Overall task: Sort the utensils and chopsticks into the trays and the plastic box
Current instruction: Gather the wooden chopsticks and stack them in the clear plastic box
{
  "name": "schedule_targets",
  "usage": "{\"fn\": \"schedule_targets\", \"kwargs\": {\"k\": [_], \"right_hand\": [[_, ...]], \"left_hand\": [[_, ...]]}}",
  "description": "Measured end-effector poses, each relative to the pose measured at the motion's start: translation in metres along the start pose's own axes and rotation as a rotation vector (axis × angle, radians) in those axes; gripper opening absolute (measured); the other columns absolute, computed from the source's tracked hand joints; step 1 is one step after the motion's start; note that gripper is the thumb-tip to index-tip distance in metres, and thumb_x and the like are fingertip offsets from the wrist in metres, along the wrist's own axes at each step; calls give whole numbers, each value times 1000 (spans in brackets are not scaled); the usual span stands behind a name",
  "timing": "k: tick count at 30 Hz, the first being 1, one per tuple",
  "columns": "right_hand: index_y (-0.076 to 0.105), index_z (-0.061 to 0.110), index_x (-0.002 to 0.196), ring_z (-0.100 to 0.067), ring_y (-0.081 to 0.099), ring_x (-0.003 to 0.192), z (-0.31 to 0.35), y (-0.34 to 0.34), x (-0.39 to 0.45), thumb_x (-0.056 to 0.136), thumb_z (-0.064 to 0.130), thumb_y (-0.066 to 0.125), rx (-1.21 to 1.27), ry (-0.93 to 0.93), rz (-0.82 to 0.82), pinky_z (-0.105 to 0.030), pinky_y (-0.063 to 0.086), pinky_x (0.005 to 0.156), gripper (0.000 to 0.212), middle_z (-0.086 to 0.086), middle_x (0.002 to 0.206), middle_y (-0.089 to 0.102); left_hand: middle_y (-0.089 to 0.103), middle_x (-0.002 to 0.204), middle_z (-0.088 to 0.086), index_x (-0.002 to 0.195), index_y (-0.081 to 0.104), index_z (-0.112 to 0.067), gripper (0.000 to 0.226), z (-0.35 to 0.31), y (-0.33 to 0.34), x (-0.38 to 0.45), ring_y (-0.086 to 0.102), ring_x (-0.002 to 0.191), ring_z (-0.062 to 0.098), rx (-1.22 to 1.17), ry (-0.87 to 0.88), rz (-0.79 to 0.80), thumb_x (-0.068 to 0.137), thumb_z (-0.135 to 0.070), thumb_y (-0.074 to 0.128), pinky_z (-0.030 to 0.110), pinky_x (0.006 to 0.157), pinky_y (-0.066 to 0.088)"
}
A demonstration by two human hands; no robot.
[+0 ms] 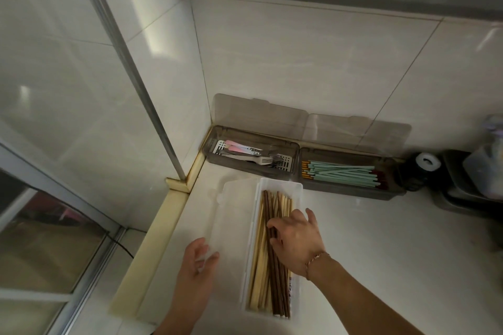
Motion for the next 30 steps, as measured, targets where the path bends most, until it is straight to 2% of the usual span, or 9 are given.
{"fn": "schedule_targets", "kwargs": {"k": [3, 6, 9, 11, 14, 17, 22, 27, 30], "right_hand": [[52, 37, 120, -15, 41, 115, 0, 0, 0, 89, 41, 43, 25, -5, -34, -47, 12, 115, 32, 14, 106, 62], [58, 36, 116, -13, 43, 113, 2, -1, 0, 89, 37, 48, 86, -38, -111, -43, 21, 113, 29, 14, 105, 61], [67, 24, 105, -17, 46, 113, -3, -13, -12, 81, 17, 64, 267, -22, -425, -34, 40, 101, 26, 7, 108, 59], [63, 21, 111, -17, 46, 111, -14, -16, -27, 76, 12, 69, 377, 98, -593, -29, 45, 91, 36, 4, 113, 53], [37, 31, 132, -2, 57, 83, -30, 1, -43, 84, 29, 64, 607, 370, -409, -15, 49, 68, 55, 16, 100, 53], [29, 31, 138, -1, 60, 59, -27, 20, -51, 90, 32, 59, 628, 351, -218, -13, 47, 50, 57, 9, 65, 60], [22, 30, 144, 1, 59, 64, -16, 27, -52, 96, 40, 46, 675, 313, -157, -15, 45, 51, 54, 6, 63, 56], [15, 31, 146, -4, 57, 59, 4, 24, -35, 94, 53, 38, 713, 251, -94, -15, 42, 52, 60, 6, 66, 54], [19, 33, 145, -4, 59, 68, 8, 28, -38, 89, 63, 31, 771, 233, -74, -14, 45, 59, 65, 7, 72, 57]], "left_hand": [[65, 109, -3, 118, 56, -24, 32, -6, -13, 4, 60, 95, 10, -21, 26, -36, 89, -13, 65, 29, 80, 44], [69, 99, 0, 109, 61, -25, 24, -11, -23, 10, 64, 90, 21, -77, 20, -54, 89, -12, 65, 43, 86, 49], [70, 90, 2, 103, 64, -24, 22, -15, -29, 14, 64, 76, 19, -126, 19, -54, 88, -7, 65, 34, 66, 49], [71, 84, 2, 99, 65, -24, 21, -17, -31, 16, 62, 66, 16, -109, 28, -65, 87, -7, 66, 29, 59, 47], [72, 78, 5, 96, 67, -23, 18, -15, -30, 20, 55, 58, 17, -60, 9, -31, 87, -7, 65, 29, 57, 43], [71, 72, 4, 92, 71, -20, 14, -13, -29, 21, 47, 53, 17, -28, 8, 9, 89, -9, 63, 26, 53, 38], [64, 64, 1, 80, 73, -15, 14, -17, -36, 21, 46, 51, 13, -39, 42, 2, 89, -23, 66, 23, 51, 37], [62, 65, 4, 79, 71, -14, 16, -22, -59, 30, 48, 51, 13, -76, 32, -22, 90, -24, 65, 24, 50, 37], [64, 62, 2, 83, 72, -13, 14, -27, -67, 31, 50, 50, 11, -72, 24, -35, 89, -24, 67, 26, 52, 39]]}}
Point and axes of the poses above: each hand's wrist, its own x-axis towards the middle knuckle, its own y-axis out of the palm, z = x × y, the point moved 5 cm from there along x, towards the middle knuckle
